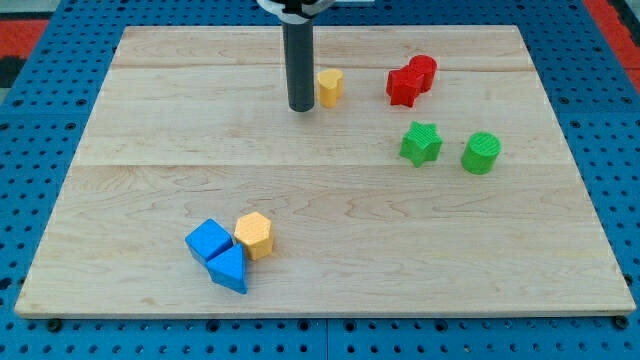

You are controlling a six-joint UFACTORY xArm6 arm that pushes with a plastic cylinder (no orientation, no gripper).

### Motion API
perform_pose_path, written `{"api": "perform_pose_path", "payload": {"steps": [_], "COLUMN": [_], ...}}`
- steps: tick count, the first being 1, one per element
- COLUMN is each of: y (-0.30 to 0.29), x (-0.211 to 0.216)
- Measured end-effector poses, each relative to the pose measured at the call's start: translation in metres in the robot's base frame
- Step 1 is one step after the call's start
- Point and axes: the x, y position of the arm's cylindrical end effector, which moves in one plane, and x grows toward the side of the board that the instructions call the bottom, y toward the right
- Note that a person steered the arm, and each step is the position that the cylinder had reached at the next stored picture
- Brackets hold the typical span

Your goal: Move the yellow hexagon into the red star

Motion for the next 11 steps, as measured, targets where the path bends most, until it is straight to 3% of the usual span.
{"api": "perform_pose_path", "payload": {"steps": [1, 4, 5, 7, 8, 11], "y": [0.007, 0.054, 0.018, 0.036, 0.026, -0.018], "x": [-0.022, -0.019, 0.033, 0.168, 0.21, 0.237]}}
